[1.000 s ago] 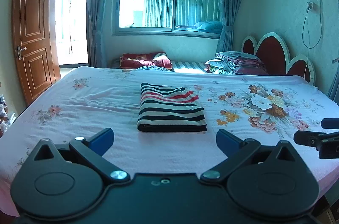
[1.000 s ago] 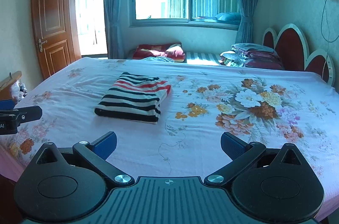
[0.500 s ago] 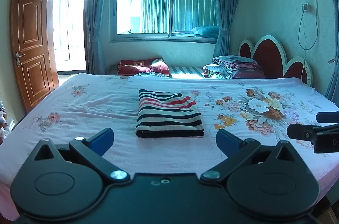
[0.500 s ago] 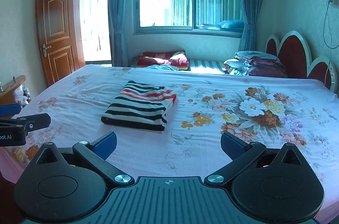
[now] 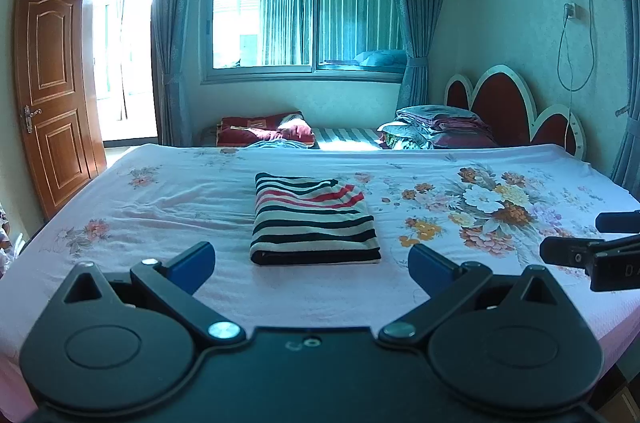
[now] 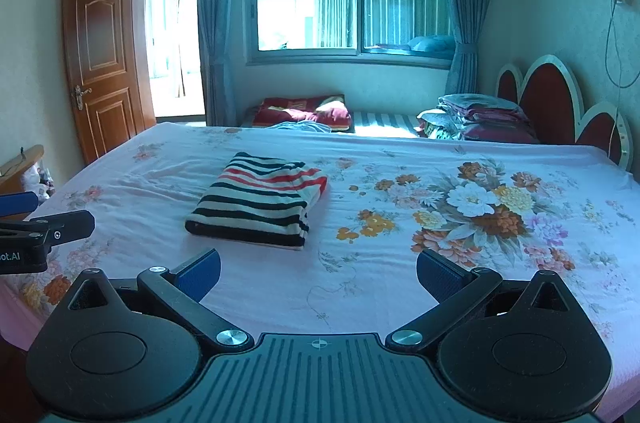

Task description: Fold small clothes

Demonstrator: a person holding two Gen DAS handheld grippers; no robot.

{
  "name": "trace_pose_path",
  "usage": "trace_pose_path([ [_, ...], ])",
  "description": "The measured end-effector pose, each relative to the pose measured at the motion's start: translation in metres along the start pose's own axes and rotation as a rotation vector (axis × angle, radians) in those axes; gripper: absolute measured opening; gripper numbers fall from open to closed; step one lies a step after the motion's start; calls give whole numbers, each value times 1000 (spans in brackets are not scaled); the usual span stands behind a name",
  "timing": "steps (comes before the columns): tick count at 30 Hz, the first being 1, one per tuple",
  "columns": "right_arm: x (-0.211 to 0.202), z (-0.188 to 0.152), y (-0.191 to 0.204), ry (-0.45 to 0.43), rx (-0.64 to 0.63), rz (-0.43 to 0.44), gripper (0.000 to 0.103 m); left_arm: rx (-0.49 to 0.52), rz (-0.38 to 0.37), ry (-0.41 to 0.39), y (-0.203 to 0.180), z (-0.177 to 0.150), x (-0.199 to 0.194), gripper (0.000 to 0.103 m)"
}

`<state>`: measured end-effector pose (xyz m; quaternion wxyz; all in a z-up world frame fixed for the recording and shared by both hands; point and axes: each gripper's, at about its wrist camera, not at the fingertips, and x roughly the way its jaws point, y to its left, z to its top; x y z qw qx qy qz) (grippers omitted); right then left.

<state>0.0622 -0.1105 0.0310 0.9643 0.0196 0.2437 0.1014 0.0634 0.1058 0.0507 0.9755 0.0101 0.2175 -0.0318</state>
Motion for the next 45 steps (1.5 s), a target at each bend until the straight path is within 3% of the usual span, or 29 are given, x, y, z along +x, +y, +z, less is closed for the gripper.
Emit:
trace_pose_path([
  [45,-4,5,-9,-19,2,18,103,2,0,-18,-6,0,-1,102],
])
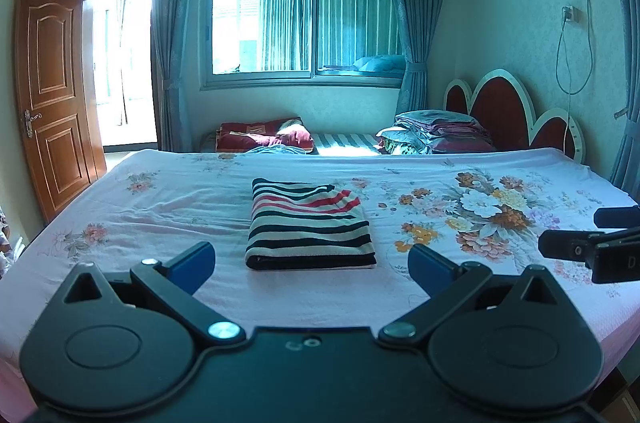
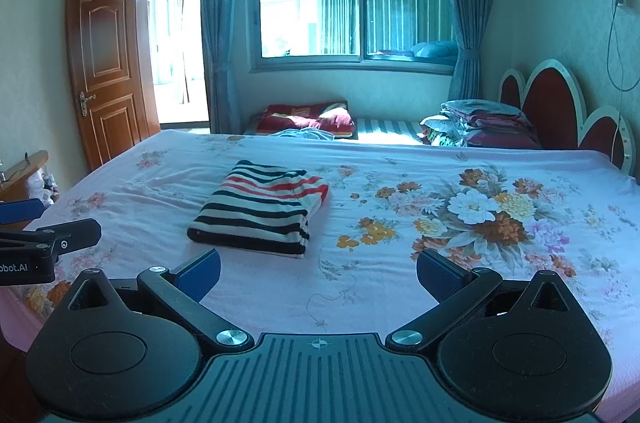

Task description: Fold small clothes

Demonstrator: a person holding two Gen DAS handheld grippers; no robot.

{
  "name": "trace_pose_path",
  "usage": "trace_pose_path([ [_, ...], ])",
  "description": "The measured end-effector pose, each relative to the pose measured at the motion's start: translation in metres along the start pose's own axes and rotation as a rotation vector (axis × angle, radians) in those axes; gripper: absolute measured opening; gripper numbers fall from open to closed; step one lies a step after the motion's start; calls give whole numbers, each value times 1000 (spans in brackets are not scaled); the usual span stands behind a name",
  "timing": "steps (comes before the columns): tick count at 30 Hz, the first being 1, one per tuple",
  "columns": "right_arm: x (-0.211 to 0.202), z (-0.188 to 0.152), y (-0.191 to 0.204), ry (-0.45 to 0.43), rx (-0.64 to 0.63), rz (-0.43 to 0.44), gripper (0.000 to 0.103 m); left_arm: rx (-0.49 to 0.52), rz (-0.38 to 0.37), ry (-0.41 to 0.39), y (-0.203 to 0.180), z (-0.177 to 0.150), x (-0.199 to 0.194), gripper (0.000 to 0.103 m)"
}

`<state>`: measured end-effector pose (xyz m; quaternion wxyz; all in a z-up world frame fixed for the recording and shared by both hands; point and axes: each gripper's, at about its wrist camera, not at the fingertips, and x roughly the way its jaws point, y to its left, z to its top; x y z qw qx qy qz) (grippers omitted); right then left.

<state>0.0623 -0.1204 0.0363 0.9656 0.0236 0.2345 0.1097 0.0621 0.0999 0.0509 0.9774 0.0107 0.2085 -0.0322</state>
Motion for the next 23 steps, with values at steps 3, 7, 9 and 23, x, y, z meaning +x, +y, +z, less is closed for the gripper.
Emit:
trace_pose_path([
  [3,1,0,0,3,-1,0,103,2,-1,-1,-1,-1,-1,103],
  [7,1,1,0,1,-4,3,103,5,-3,-4,-2,0,-2,103],
  [9,1,2,0,1,-9,5,103,3,-5,-4,-2,0,-2,102],
  [23,3,2,0,1,-20,14,103,0,-37,5,1,0,1,100],
])
